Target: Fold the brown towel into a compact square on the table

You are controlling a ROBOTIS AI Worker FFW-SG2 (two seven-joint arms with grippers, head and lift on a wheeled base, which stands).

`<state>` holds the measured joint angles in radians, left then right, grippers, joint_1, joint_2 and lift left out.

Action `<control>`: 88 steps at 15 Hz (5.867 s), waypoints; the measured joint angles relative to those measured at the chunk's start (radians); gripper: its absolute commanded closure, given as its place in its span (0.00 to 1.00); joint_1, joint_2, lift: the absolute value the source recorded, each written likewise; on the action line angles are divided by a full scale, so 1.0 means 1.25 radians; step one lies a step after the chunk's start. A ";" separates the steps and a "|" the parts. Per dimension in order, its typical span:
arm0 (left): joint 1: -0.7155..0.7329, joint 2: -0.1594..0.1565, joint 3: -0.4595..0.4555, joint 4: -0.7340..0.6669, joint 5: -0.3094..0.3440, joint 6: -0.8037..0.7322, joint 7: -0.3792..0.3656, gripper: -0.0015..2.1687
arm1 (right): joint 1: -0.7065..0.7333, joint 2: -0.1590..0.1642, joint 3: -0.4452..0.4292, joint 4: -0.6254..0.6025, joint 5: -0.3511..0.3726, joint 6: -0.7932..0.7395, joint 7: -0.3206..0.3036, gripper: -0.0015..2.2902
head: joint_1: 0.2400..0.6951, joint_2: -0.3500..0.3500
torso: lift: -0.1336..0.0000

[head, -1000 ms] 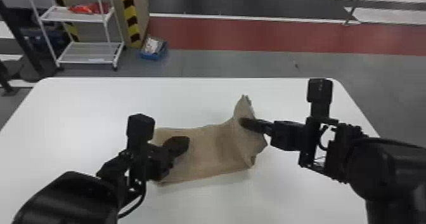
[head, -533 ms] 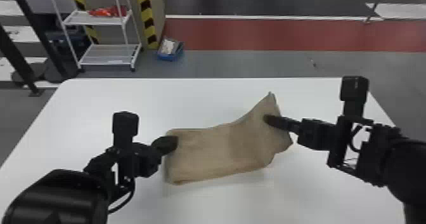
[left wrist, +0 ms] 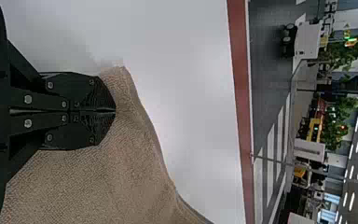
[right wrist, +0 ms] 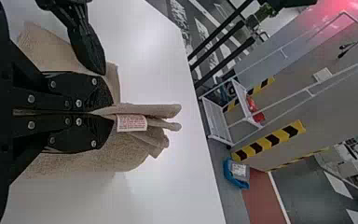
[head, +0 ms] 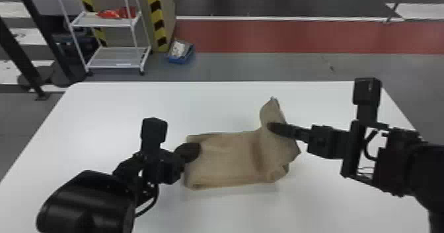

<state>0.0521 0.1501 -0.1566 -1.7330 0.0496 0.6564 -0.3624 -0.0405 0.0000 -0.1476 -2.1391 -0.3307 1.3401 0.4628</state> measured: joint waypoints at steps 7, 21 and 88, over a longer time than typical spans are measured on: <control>-0.019 -0.015 -0.028 0.019 -0.002 0.004 0.009 0.98 | -0.033 0.000 0.093 0.065 0.024 0.000 -0.022 0.57 | 1.00 0.54 | 0.07; -0.029 -0.020 -0.033 0.032 0.007 0.003 0.009 0.98 | -0.062 0.000 0.174 0.171 0.016 -0.069 -0.039 0.53 | 1.00 0.60 | 0.07; 0.081 -0.001 0.203 -0.111 0.090 -0.153 -0.041 0.92 | 0.115 0.000 -0.101 0.136 0.142 -0.263 0.093 0.78 | 1.00 0.53 | 0.07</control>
<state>0.1535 0.1488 0.0967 -1.8720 0.1623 0.4657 -0.4141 0.1027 0.0000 -0.2736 -1.9693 -0.1528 1.0112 0.5784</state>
